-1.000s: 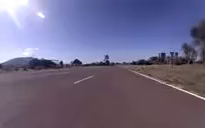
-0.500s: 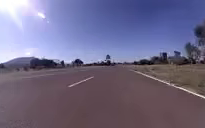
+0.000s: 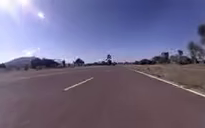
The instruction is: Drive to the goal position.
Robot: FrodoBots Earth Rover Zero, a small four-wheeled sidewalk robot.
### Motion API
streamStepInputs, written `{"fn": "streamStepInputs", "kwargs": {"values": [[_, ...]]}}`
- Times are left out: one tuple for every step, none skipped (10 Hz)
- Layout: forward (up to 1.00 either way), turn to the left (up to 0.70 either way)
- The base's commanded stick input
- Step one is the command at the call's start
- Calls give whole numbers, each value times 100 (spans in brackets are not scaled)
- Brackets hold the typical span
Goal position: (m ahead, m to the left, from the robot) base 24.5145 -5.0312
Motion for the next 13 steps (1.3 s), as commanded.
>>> {"fn": "streamStepInputs", "kwargs": {"values": [[100,0],[100,-33],[100,-12],[100,-8],[100,-27],[100,-17],[100,-6],[100,-33],[100,-17],[100,0],[100,0],[100,0],[100,0]]}}
